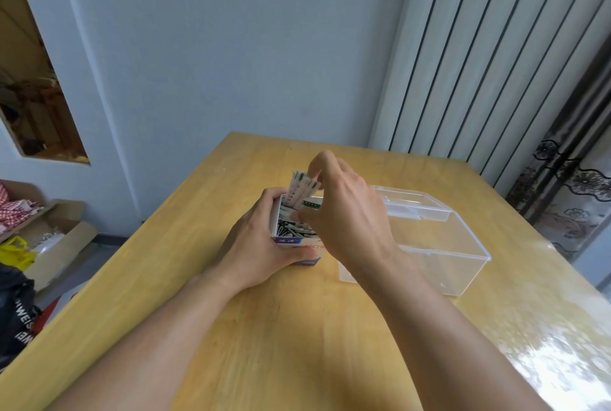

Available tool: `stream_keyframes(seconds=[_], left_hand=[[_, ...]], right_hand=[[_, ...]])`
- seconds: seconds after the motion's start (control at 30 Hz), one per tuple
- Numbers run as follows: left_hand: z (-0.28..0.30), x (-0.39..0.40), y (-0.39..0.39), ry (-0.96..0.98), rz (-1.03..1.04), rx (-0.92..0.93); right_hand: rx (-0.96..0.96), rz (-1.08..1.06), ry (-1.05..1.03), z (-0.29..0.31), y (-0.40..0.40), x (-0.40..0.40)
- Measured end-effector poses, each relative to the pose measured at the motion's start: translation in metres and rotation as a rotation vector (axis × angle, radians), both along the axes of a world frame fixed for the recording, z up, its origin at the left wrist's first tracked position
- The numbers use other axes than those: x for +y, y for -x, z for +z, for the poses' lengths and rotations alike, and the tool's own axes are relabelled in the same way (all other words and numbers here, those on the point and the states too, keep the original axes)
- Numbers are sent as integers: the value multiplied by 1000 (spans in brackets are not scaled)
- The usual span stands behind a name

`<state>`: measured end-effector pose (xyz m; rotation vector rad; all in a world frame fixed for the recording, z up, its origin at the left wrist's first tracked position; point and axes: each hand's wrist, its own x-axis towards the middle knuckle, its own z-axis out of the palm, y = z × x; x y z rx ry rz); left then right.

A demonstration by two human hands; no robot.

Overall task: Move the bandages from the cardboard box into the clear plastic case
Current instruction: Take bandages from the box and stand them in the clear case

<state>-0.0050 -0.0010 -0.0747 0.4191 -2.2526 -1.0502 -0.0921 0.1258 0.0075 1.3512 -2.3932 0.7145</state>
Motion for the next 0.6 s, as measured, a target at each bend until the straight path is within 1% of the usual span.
stream_keyframes(seconds=[0.13,0.27,0.47,0.6], left_hand=[[0,2,0,-2,-3,2],[-2,2,0,28,-13,4],[-3,0,1,-4,3,12],[-5,-2,1,-34,11,10]], right_hand=[[11,63,-77,-3,0,-3],[20,26,-203,-11,0,-6],[-56,65,-94,-13,6,-7],[-75,67,-86,-7,5,-4]])
